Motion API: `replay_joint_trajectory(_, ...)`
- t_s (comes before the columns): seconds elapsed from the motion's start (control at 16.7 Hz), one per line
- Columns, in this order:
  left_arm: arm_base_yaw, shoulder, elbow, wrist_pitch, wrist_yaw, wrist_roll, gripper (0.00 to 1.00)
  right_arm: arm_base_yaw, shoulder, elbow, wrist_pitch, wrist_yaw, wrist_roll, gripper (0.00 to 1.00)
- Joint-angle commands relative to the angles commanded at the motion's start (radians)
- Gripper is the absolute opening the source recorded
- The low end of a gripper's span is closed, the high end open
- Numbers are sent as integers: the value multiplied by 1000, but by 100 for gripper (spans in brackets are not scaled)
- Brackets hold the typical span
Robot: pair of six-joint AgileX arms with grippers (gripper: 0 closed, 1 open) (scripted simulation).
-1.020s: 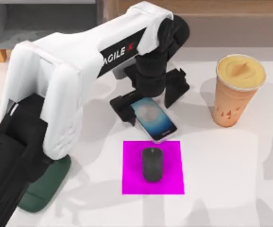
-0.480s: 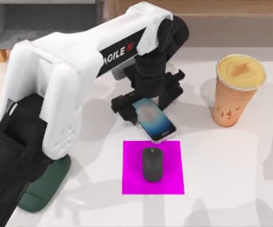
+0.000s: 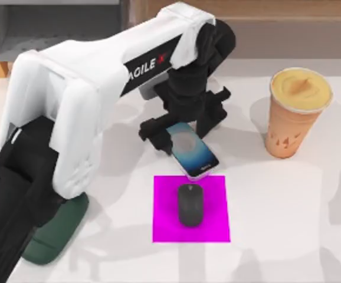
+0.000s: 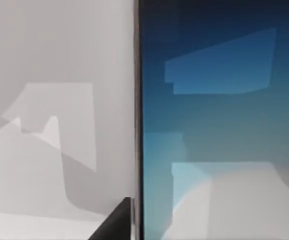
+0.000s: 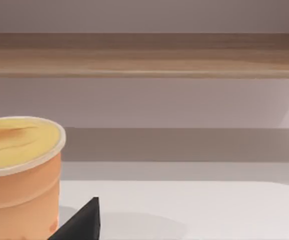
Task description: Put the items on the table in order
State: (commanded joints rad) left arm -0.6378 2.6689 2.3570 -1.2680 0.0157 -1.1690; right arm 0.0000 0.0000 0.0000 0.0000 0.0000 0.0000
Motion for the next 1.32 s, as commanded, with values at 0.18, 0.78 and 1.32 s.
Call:
replay_joint_trajectory(0.18,0,0,0,0,0,0,0,0,0,0,0,0,0,100)
replay_joint_trajectory(0.78,-3,-25,90,-105,-1,5,0,0,0,0,0,0,0,100)
replay_joint_trajectory(1.32,17,-80,58,-109,10,45,0,0,0,0,0,0,0,100)
